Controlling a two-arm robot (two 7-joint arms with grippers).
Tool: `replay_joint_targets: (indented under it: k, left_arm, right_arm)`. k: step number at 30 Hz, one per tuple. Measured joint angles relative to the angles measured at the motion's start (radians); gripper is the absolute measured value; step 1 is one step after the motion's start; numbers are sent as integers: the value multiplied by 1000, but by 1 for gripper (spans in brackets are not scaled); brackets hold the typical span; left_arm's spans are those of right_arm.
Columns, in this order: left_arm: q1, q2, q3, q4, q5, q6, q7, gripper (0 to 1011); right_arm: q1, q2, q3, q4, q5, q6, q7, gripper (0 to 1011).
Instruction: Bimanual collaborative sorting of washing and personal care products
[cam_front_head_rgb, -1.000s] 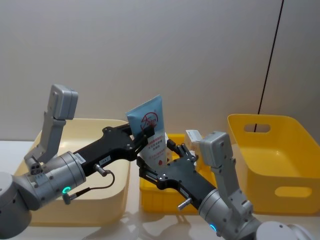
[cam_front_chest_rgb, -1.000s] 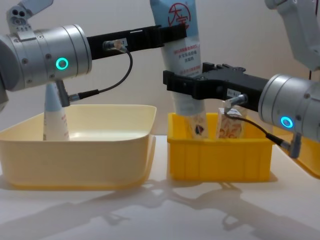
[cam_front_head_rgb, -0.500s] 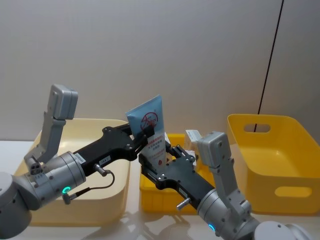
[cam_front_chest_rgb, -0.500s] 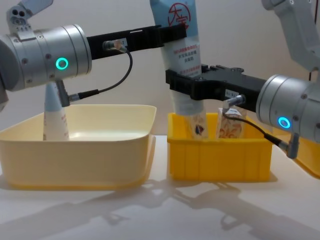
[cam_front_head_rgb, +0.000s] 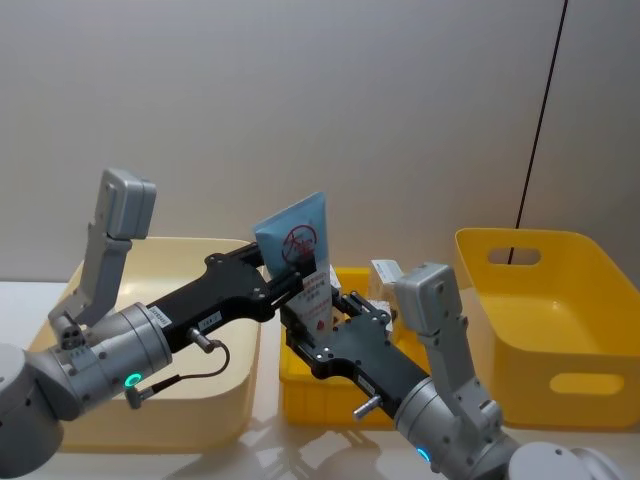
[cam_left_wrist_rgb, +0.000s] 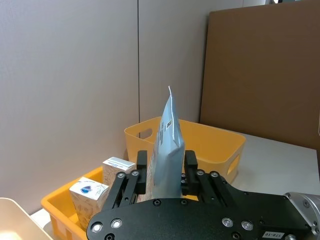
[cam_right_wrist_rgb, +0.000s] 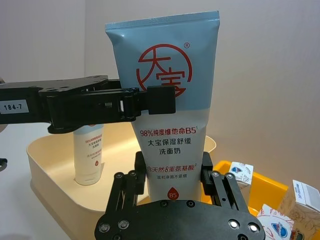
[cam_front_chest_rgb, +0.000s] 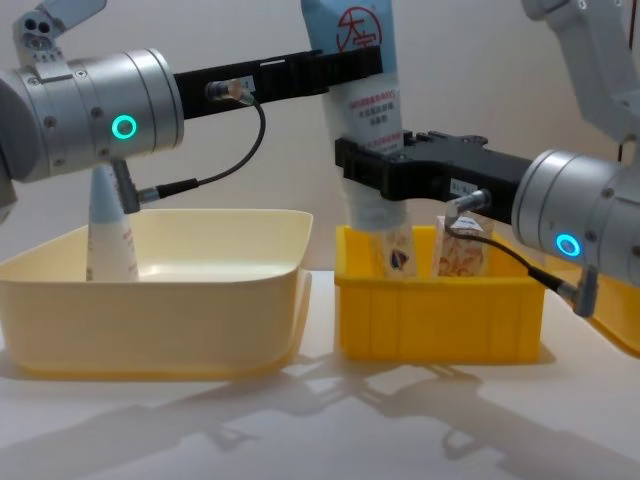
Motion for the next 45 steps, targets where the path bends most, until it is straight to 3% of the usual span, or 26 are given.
replay_joint_targets:
  k: [12,19,33,45]
  left_arm:
    - [0,0,0,0,0,0,0,814]
    - [0,0,0,0,0,0,0,978]
    - [0,0,0,0,0,0,0,1003]
    - [0,0,0,0,0,0,0,1003]
  right_arm:
    - [-25,15,39,-38,-12,10,-31,559]
    - [-48,35,82,-75,-22,16,-66,526]
    - [-100,86,208,-155,-53,26,-157,448]
    - [-127,122,315,-189,-93,45,-241,444]
